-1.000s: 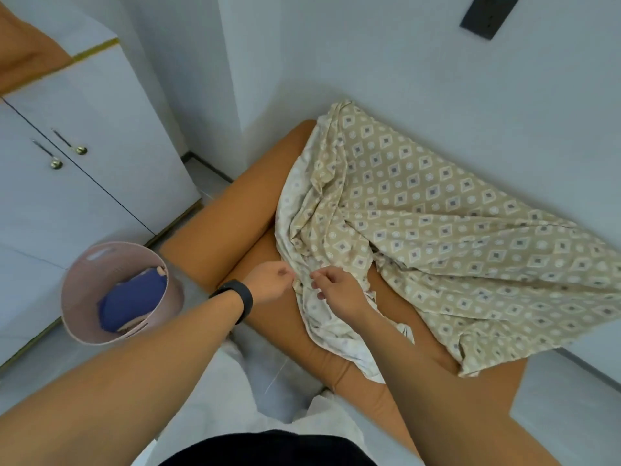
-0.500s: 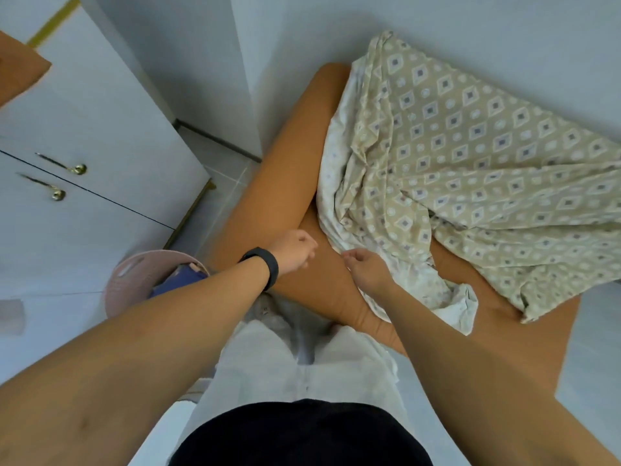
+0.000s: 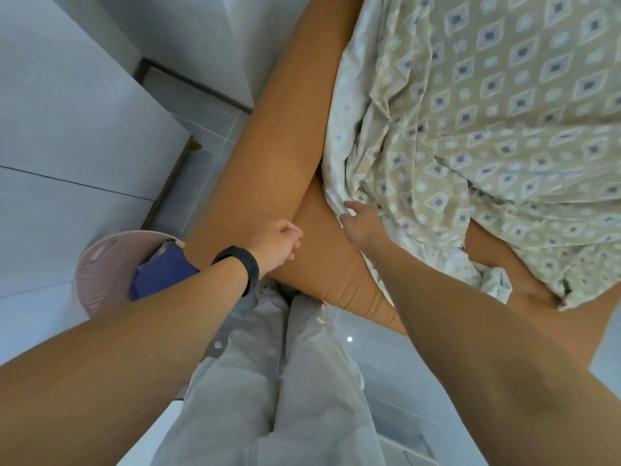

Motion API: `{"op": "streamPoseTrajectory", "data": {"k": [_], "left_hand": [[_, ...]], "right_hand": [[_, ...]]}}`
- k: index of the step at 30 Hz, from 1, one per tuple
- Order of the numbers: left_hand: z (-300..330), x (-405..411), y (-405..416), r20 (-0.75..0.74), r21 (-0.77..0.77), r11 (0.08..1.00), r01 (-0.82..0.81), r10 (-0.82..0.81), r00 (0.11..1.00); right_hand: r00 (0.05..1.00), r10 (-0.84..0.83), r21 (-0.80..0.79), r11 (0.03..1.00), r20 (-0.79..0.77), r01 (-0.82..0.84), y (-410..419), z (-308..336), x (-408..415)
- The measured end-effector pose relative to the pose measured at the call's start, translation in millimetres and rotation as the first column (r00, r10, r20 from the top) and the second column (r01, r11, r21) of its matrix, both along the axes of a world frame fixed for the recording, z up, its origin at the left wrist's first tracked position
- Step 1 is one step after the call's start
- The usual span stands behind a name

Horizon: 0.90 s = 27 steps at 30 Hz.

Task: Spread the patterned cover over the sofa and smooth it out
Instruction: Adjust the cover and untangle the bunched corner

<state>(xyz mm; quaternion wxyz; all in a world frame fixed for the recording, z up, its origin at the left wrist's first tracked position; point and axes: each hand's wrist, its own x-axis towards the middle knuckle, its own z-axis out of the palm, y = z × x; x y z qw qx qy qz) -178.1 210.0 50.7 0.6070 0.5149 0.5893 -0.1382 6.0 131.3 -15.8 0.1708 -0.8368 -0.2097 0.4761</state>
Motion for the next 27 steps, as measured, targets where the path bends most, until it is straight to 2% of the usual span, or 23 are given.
{"op": "streamPoseTrajectory", "data": {"k": [3,6,10,14,18,22,25,27], "left_hand": [[-28,0,4,-0.020,-0.038,0.997,-0.069,0.069,0.997],[-52,-3,6,-0.029,-0.057,0.995,-0.087,0.085,0.996],[-61,-5,7,-0.038,-0.088,0.993,-0.084,0.081,0.996],[-50,-6,12,-0.053,-0.072,0.995,-0.068,0.064,0.996],[-11,1,18,-0.020,-0.024,1.000,-0.002,0.001,1.000],[46,19,23,0.059,0.119,0.982,0.145,-0.153,0.986],[87,38,22,0.228,0.228,0.963,0.146,-0.199,0.953],[99,50,23,0.293,0.234,0.965,0.118,-0.186,0.938]], "right_hand": [[0.994,0.088,-0.077,0.993,0.059,-0.084,19,-43,11],[0.965,0.223,-0.241,0.952,0.134,-0.187,38,-74,22],[0.978,0.187,-0.316,0.937,0.097,-0.148,50,-94,42],[0.992,0.116,-0.157,0.982,0.048,-0.107,43,-74,33],[0.995,-0.046,0.050,0.998,0.091,0.041,35,7,10],[0.981,-0.165,0.336,0.922,-0.105,0.191,33,108,-7],[0.961,-0.137,0.443,0.866,-0.241,0.234,32,171,-17],[0.966,-0.099,0.479,0.854,-0.237,0.205,36,193,-20]]}}
